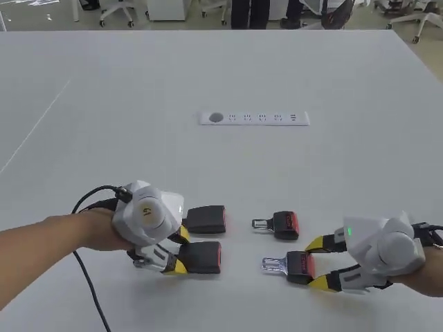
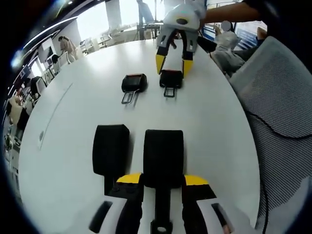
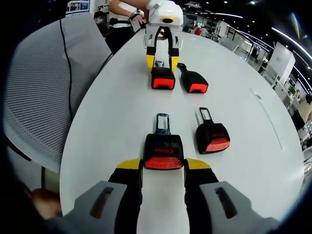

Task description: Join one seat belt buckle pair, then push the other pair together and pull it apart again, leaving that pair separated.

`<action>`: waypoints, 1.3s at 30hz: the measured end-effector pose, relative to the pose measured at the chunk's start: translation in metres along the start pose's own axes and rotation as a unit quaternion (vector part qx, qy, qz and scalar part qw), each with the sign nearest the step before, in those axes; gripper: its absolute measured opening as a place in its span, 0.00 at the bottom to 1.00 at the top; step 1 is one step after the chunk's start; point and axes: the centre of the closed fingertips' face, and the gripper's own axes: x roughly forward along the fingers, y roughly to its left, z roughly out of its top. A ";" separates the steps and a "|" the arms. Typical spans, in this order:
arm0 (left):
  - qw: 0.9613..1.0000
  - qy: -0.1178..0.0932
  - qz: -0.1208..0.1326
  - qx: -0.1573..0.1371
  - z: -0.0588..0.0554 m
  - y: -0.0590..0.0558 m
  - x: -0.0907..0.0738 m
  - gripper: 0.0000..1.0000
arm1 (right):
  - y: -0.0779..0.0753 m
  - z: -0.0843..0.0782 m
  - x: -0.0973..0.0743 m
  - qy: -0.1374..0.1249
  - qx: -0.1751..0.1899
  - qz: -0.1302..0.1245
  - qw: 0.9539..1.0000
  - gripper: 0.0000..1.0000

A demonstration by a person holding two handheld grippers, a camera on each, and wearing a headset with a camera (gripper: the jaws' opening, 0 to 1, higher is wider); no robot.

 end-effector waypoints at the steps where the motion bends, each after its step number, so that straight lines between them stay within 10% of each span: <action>1: 1.000 0.003 -0.003 0.008 -0.002 0.001 0.000 0.31 | 0.000 0.000 0.000 0.000 0.000 0.000 1.000 0.31; 39: 0.999 0.038 -0.024 0.005 -0.006 -0.003 0.008 0.31 | -0.001 0.018 0.015 -0.009 -0.004 0.006 1.000 0.31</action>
